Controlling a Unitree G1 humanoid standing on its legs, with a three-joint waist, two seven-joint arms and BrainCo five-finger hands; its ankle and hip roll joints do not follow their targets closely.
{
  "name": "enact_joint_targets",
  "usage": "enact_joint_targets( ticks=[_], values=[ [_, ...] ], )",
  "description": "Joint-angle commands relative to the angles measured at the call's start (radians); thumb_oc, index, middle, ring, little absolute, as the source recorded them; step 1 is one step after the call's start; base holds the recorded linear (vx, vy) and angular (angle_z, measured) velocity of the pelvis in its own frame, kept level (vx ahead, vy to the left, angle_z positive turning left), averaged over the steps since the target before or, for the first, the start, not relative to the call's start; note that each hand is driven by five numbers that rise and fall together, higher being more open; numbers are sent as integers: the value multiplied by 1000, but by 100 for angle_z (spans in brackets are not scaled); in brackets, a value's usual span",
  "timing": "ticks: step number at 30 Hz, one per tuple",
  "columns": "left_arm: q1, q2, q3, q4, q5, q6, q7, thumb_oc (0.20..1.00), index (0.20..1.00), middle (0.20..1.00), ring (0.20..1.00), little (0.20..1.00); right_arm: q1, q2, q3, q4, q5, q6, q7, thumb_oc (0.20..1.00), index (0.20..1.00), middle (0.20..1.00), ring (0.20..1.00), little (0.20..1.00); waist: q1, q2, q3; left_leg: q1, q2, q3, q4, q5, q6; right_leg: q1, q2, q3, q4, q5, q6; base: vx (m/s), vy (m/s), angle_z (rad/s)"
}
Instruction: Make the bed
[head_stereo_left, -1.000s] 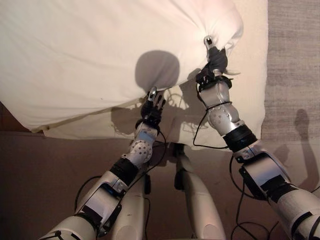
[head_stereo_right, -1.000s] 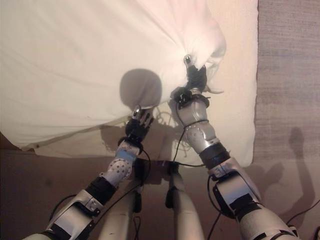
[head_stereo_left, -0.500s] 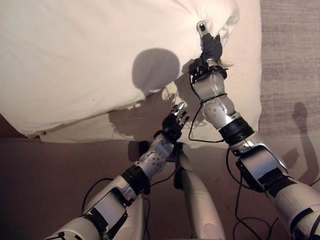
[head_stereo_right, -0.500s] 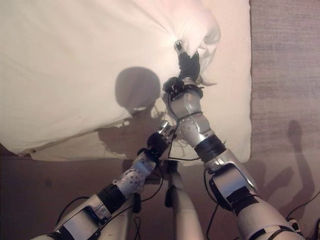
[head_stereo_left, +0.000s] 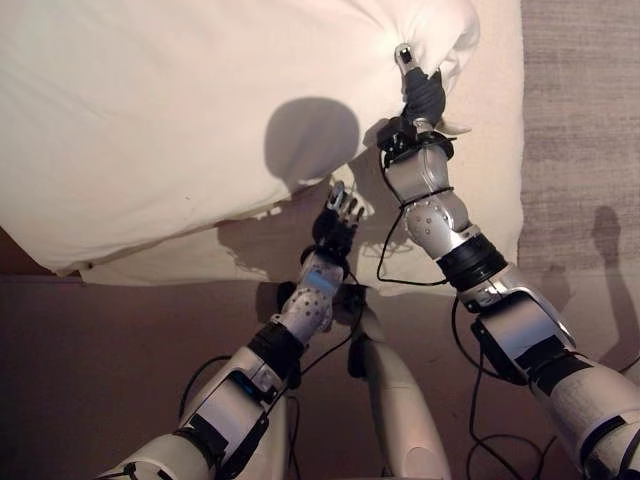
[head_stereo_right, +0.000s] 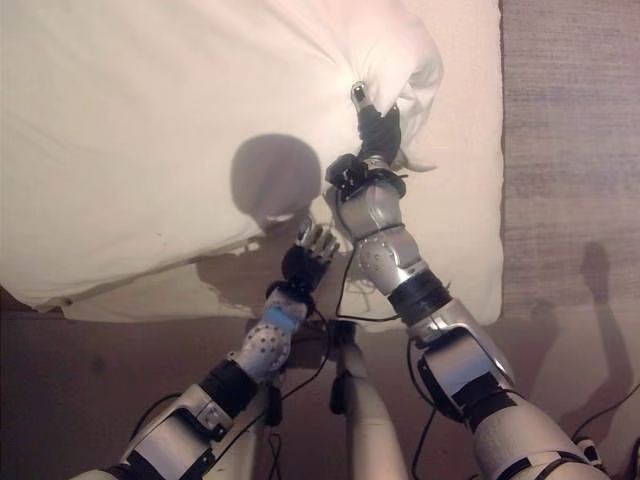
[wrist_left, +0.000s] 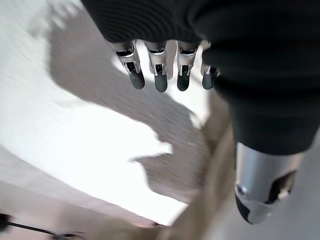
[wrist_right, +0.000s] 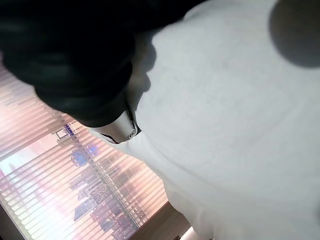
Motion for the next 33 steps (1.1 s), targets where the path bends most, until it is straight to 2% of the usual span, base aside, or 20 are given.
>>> enact_joint_targets(
  ticks=[1,3,4,5,6,7,14,27,32,33],
  values=[
    [-6,-44,44,-35,-16,-76,3,1000,1000,1000,1000,1000,-49,-36,-135,-162,-73,-158,-3,200,200,200,200,200,-3,-10,-40,-16,31,-50,-45,17,-54,30,-51,-42,116,-80,80,84,-7,-1],
    [-15,-46,72,-41,-12,-101,11,1000,1000,1000,1000,1000,-37,-33,-143,-167,-70,-164,-4,200,200,200,200,200,-2,-13,-39,-19,31,-49,-43,15,-54,29,-51,-41,115,-79,80,-39,-10,0],
    [-21,-42,102,-39,-15,-124,20,1000,1000,1000,1000,1000,-23,-33,-152,-166,-67,-168,-5,200,200,200,200,200,-2,-17,-32,-31,30,-40,-37,35,-49,19,-56,-49,116,-61,73,0,0,0],
    [-21,-41,102,-39,-15,-124,20,1000,1000,1000,1000,1000,-24,-32,-152,-166,-67,-168,-5,200,200,200,200,200,-1,-15,-39,-20,32,-50,-42,14,-54,27,-51,-42,115,-79,80,0,0,0],
    [-24,-40,117,-43,-18,-133,24,1000,1000,1000,1000,1000,-15,-32,-155,-169,-67,-171,-6,200,200,200,200,200,0,-16,-40,-20,32,-51,-41,13,-53,28,-51,-42,115,-79,81,0,0,0],
    [-25,-37,133,-42,-16,-142,30,1000,1000,1000,1000,1000,-4,-30,-159,-172,-67,-172,-7,200,200,200,200,200,-1,-20,-34,-32,29,-42,-36,34,-47,20,-57,-49,115,-60,73,-75,-9,1],
    [-11,-15,239,-40,-7,-204,67,1000,1000,1000,1000,1000,62,-35,-198,-196,-66,-181,-15,200,200,200,200,200,4,-20,-39,-29,28,-44,-25,22,-43,21,-59,-53,124,-67,72,-10,-1,0],
    [59,58,398,-42,102,-239,141,1000,1000,1000,1000,1000,197,-38,-295,-219,-55,-198,-13,200,200,200,200,200,16,-12,-52,-28,27,-47,-10,8,-42,25,-61,-56,146,-85,65,2,-1,1],
    [41,116,460,-8,186,-230,193,1000,1000,1000,1000,1000,266,-29,-331,-223,-43,-209,0,200,200,200,200,200,13,-11,-64,-33,29,-48,-6,7,-45,21,-61,-56,152,-90,66,4,-6,4],
    [31,154,482,4,225,-225,207,1000,1000,1000,1000,1000,300,-25,-348,-219,-41,-209,7,200,200,200,200,200,11,-9,-70,-37,31,-51,0,5,-45,16,-61,-56,156,-91,64,0,0,0]
  ],
)
